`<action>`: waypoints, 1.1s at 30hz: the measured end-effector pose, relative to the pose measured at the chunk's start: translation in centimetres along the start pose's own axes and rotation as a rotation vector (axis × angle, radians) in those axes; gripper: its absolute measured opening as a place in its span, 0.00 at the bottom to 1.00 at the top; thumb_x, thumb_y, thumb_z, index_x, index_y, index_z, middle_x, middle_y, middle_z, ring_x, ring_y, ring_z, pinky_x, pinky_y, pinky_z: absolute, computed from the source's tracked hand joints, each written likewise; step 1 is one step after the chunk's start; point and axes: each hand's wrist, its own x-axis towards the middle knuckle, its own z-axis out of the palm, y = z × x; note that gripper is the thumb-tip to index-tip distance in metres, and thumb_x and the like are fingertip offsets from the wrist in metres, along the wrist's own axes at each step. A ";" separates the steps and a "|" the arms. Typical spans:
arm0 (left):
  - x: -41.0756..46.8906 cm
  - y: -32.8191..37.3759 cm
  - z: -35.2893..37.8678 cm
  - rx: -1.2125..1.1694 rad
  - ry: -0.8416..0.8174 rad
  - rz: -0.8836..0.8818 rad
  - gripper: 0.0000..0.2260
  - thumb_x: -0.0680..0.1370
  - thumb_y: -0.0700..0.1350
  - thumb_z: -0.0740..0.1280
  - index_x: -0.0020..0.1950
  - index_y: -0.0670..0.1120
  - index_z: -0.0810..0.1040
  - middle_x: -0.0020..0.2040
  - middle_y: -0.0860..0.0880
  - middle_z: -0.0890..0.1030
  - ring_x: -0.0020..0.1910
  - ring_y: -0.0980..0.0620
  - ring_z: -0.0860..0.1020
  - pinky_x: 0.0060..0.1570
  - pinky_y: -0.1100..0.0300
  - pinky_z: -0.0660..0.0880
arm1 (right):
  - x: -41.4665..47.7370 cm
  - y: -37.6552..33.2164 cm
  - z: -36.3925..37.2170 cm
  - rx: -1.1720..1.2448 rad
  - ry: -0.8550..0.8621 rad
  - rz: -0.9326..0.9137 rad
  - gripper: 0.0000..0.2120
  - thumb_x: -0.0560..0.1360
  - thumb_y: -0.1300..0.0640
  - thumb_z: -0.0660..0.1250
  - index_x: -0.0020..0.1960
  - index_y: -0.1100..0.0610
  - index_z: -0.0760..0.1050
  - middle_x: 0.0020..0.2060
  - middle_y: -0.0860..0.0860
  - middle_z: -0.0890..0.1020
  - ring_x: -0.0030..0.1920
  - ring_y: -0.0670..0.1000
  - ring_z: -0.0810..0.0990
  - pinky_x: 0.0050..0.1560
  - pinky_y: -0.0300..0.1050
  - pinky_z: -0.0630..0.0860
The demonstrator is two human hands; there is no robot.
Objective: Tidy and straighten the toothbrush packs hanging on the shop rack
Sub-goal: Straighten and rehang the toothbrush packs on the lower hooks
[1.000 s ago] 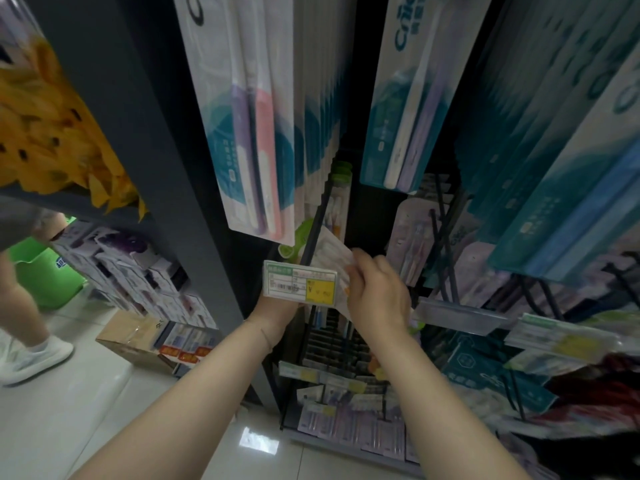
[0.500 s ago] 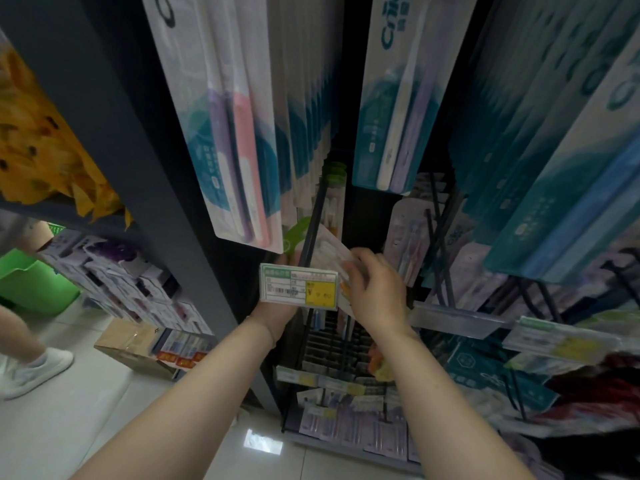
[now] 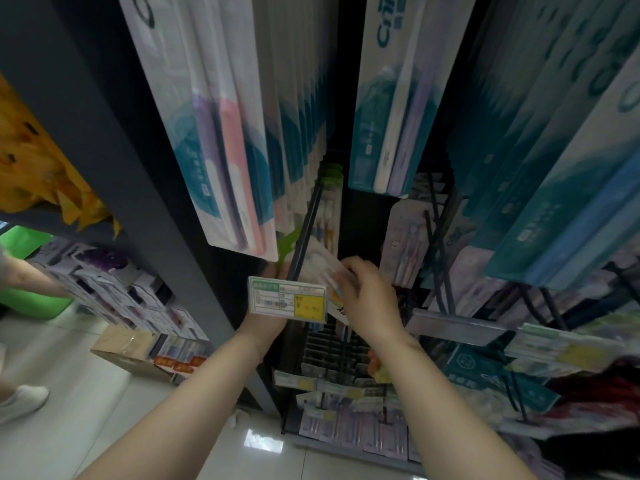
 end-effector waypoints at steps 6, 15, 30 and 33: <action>-1.3 -2.0 -0.3 0.097 0.071 0.241 0.15 0.83 0.37 0.61 0.53 0.59 0.76 0.48 0.64 0.83 0.53 0.63 0.80 0.55 0.67 0.76 | -3.4 1.3 0.0 0.010 -0.111 -0.070 0.03 0.80 0.54 0.64 0.50 0.51 0.70 0.42 0.42 0.71 0.41 0.45 0.71 0.36 0.38 0.63; -5.1 -0.9 -2.0 0.032 0.079 0.421 0.11 0.82 0.39 0.62 0.58 0.52 0.78 0.51 0.58 0.85 0.51 0.54 0.83 0.50 0.63 0.80 | -5.7 -0.2 -0.7 0.014 -0.124 -0.216 0.05 0.79 0.53 0.65 0.52 0.54 0.71 0.45 0.46 0.75 0.43 0.52 0.77 0.40 0.55 0.75; -5.3 1.2 -2.6 0.081 0.154 0.488 0.16 0.82 0.37 0.60 0.51 0.58 0.79 0.40 0.54 0.84 0.34 0.45 0.77 0.36 0.56 0.78 | -5.8 -2.0 -0.6 0.106 -0.132 -0.127 0.06 0.80 0.53 0.63 0.49 0.56 0.71 0.38 0.48 0.78 0.34 0.43 0.74 0.32 0.40 0.69; -5.3 1.2 -2.4 0.041 0.176 0.488 0.14 0.83 0.37 0.59 0.49 0.55 0.79 0.30 0.54 0.78 0.29 0.51 0.72 0.29 0.64 0.72 | -5.8 -2.2 -0.4 0.184 -0.143 -0.076 0.05 0.81 0.52 0.63 0.52 0.53 0.73 0.40 0.44 0.80 0.38 0.41 0.79 0.36 0.37 0.73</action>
